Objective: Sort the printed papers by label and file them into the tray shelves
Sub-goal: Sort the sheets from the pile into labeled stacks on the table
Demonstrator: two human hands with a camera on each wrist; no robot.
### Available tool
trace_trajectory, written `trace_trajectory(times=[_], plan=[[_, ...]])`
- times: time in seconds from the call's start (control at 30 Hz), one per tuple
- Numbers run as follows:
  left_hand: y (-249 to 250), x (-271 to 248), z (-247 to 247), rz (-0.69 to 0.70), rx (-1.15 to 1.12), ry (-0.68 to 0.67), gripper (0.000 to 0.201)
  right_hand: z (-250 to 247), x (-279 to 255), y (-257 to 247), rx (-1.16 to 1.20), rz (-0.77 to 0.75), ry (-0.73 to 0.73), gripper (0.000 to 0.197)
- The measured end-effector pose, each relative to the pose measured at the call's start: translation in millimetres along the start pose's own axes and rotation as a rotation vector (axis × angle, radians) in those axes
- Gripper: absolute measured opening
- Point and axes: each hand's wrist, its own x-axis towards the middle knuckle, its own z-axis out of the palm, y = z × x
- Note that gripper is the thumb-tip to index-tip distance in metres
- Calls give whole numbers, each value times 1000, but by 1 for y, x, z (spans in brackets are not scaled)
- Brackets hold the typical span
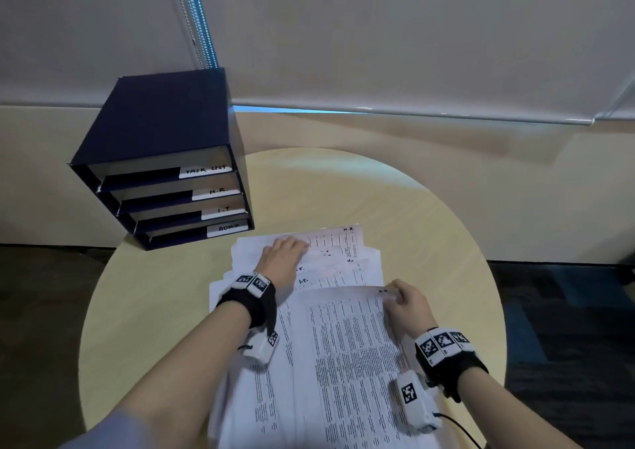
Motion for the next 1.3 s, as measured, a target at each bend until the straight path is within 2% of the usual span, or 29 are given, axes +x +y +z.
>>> trace_trajectory(times=[0.1, 0.17, 0.27, 0.37, 0.43, 0.47, 0.53, 0.57, 0.67, 0.73, 0.8, 0.87, 1.07, 1.2, 1.3], plan=[[6, 22, -5, -58, 25, -232, 50, 7, 15, -2, -118, -37, -63, 20], [9, 26, -7, -48, 45, -283, 45, 12, 27, -5, -287, -117, -110, 14], [17, 15, -5, 34, -78, -231, 38, 20, 41, -20, -475, -218, -174, 16], [19, 3, -2, 23, -259, -117, 40, 33, 54, -36, -548, -249, -261, 13], [13, 9, -3, -61, -337, 38, 35, 41, 60, -43, -543, -239, -310, 12], [9, 14, -5, -119, -342, 94, 43, 44, 61, -45, -536, -237, -320, 12], [1, 26, -8, -211, -299, 97, 56, 49, 59, -47, -537, -256, -304, 15], [-1, 29, -11, -216, -239, 84, 51, 50, 57, -46, -535, -270, -285, 17], [1, 25, -17, -64, -69, 213, 21, 53, 49, -38, -487, -297, -222, 17], [4, 13, -18, 88, 15, 297, 12, 53, 44, -31, -446, -307, -205, 15], [1, 3, -13, 190, 73, 278, 11, 53, 39, -27, -432, -304, -207, 14], [-6, 0, -6, 224, 71, 242, 25, 55, 36, -24, -447, -308, -204, 14], [-4, -5, 1, 154, -59, 124, 21, 55, 36, -25, -460, -296, -199, 16], [-2, 3, 0, 113, -115, 97, 19, 55, 36, -27, -467, -292, -194, 16], [0, 9, -4, 45, -123, 60, 7, 55, 35, -29, -455, -283, -199, 15]])
